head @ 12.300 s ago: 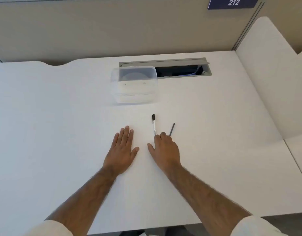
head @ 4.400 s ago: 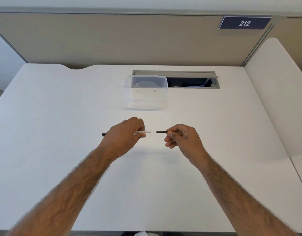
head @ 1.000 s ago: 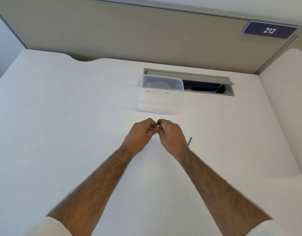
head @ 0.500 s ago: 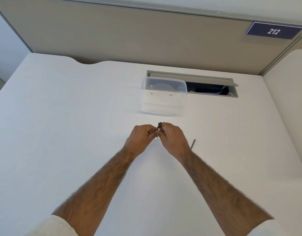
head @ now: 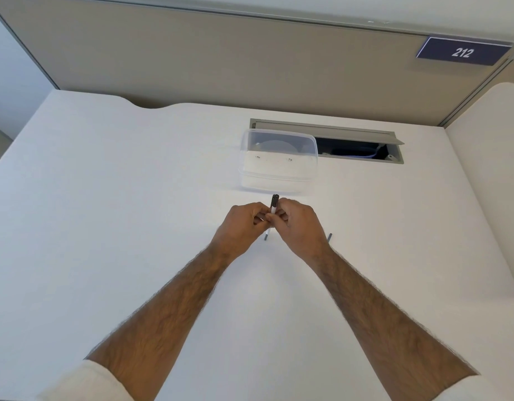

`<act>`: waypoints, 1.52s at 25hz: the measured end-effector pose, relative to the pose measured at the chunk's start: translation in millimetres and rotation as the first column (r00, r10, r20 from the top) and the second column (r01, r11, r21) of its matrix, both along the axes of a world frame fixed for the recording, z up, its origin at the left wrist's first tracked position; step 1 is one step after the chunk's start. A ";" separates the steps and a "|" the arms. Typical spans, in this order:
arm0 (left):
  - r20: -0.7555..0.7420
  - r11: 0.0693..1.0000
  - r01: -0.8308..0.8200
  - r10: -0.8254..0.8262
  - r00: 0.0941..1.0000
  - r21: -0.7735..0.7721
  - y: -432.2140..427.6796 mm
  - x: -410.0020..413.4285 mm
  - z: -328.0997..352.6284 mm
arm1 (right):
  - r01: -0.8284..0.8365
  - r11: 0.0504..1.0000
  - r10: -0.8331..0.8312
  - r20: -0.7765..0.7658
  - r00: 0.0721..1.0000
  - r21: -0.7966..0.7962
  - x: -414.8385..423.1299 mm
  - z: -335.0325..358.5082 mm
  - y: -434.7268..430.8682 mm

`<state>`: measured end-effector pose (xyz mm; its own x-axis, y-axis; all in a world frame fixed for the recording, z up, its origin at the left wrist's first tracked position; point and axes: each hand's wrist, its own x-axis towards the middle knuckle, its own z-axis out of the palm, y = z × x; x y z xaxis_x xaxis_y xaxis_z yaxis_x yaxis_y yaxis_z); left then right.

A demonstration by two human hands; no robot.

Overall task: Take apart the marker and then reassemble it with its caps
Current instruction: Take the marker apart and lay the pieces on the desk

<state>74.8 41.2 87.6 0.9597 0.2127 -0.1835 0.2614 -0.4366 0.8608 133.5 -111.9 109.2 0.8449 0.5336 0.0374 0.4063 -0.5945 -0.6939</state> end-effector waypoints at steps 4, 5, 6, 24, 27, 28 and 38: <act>-0.002 0.999 -0.013 0.013 1.000 0.032 -3.3 -3.6 2.5 | 0.005 1.000 -0.005 0.012 1.000 0.031 -4.6 2.3 -1.9; 0.005 0.999 -0.014 0.014 1.000 0.037 -3.8 -3.3 4.0 | 0.005 0.999 -0.006 0.021 1.000 0.038 -4.4 4.5 -1.6; 0.015 0.999 -0.015 0.015 1.000 0.041 -4.0 -2.5 5.8 | 0.007 0.999 -0.008 0.025 1.000 0.048 -3.5 6.9 -1.3; 0.141 0.999 0.013 -0.006 0.990 -0.050 -21.2 11.5 23.5 | 0.065 0.988 -0.072 0.046 0.996 0.138 9.0 28.2 -17.4; 0.122 0.999 0.018 -0.012 0.993 -0.051 -21.2 10.9 21.2 | 0.067 0.989 -0.069 0.011 0.998 0.130 10.1 25.0 -18.3; 0.109 0.999 0.021 -0.015 0.994 -0.048 -21.1 9.5 19.4 | 0.067 0.990 -0.067 -0.008 0.998 0.127 9.0 23.0 -18.0; 0.085 0.999 -0.030 0.031 0.996 -0.016 -11.6 -11.8 2.8 | 0.074 0.976 -0.027 -0.222 0.975 0.204 -3.9 1.7 -11.1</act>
<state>63.0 29.6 90.4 0.9651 0.2399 -0.1049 0.2001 -0.4170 0.8866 129.6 -123.0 110.8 0.8707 0.4899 -0.0435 0.2054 -0.4424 -0.8730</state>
